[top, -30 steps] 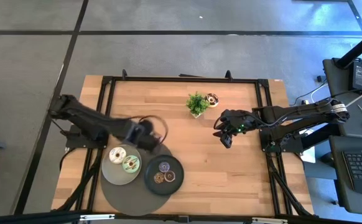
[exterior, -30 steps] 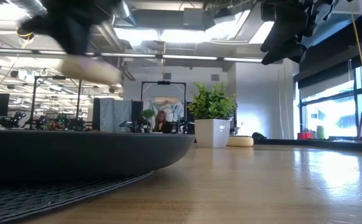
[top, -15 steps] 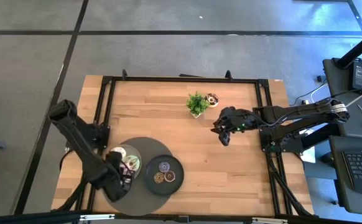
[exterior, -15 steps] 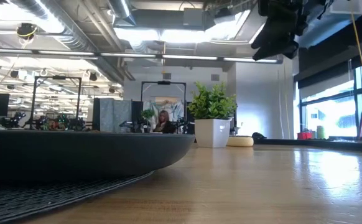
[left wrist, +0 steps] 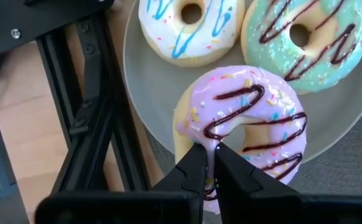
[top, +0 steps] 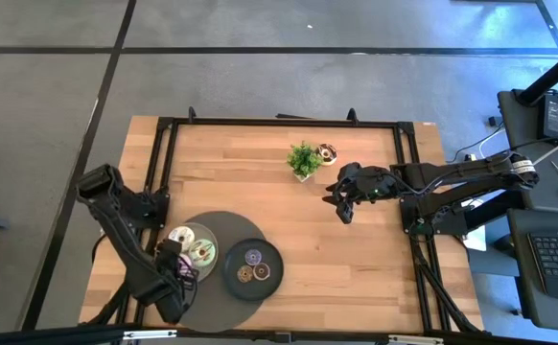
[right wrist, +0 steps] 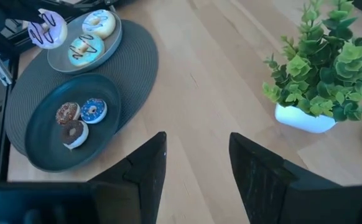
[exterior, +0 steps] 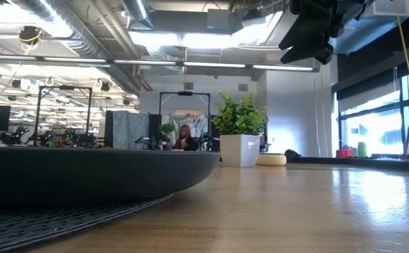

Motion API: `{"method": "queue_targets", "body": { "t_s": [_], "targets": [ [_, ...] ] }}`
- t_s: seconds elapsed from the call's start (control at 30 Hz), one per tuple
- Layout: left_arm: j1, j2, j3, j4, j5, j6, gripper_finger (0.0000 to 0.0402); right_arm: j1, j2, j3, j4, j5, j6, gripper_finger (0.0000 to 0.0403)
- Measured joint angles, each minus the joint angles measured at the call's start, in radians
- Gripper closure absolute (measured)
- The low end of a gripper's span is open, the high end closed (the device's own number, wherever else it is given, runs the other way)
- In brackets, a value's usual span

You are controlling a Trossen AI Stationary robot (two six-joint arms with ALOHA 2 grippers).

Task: Pick & Place donuts
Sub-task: Put the big purple donut on the gray plate

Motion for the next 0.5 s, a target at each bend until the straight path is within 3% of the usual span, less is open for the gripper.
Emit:
{"method": "queue_targets", "body": {
  "t_s": [0.5],
  "targets": [
    [-0.003,0.111,0.0,-0.004,0.035,0.024,0.0384,0.0,0.0,0.0,0.017,-0.003,-0.002,0.0227]
  ]
}}
